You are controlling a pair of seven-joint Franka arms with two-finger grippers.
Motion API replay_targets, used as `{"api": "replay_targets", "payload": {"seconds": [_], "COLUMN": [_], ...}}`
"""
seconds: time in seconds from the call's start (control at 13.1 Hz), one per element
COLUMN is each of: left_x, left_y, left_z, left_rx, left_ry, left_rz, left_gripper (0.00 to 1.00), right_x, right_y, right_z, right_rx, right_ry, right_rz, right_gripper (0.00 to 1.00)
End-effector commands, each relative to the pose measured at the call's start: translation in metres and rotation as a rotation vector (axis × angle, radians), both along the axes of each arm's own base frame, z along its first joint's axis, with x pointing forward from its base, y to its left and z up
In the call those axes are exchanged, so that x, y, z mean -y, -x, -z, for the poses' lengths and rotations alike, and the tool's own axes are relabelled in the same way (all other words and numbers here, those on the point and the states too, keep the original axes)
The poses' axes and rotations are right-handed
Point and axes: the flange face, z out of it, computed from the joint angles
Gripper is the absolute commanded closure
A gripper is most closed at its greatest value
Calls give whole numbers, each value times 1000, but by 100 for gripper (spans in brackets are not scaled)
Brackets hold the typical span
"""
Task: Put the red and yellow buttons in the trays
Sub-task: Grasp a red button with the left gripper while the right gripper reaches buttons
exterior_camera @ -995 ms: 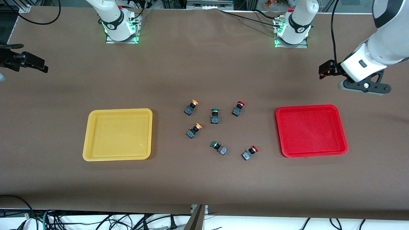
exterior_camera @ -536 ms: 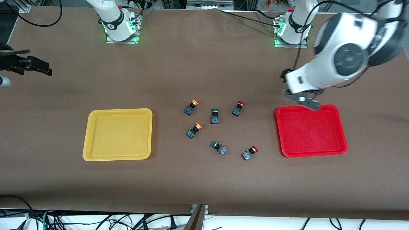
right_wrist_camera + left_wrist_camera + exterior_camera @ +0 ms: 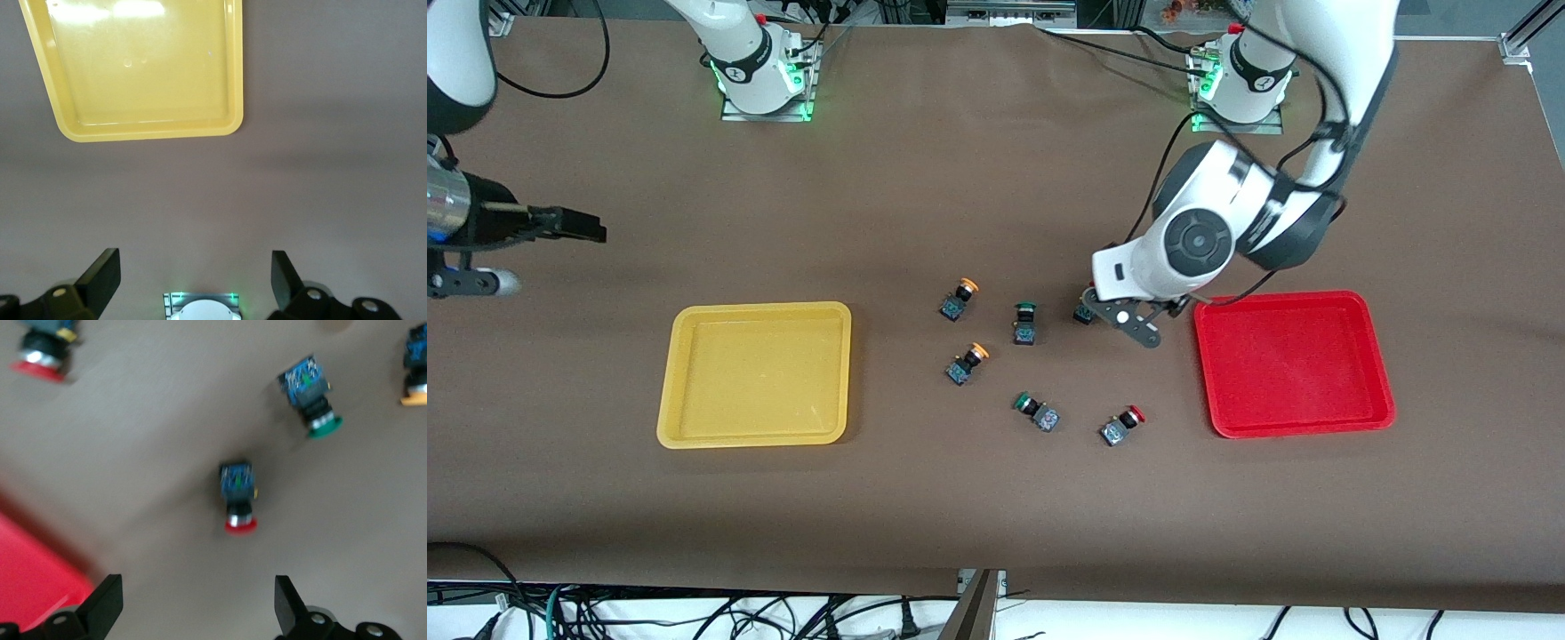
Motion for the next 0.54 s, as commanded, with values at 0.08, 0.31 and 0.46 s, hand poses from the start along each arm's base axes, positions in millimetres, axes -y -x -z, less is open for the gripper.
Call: {"api": "replay_targets", "payload": {"seconds": [0.08, 0.31, 0.46], "left_x": [18, 28, 28], "left_y": [34, 51, 53], "left_z": [69, 97, 107], "left_rx": [79, 129, 130], "left_ry": [55, 90, 81], "left_rz": [12, 26, 41], "left_gripper": [0, 0, 0], "right_x": [-45, -105, -143], "right_y": [-28, -40, -43], "right_z": [39, 75, 96], "right_rx": [25, 36, 50], "right_ry": [9, 45, 62], "right_rz": [49, 133, 182], "right_gripper": [0, 0, 0]}}
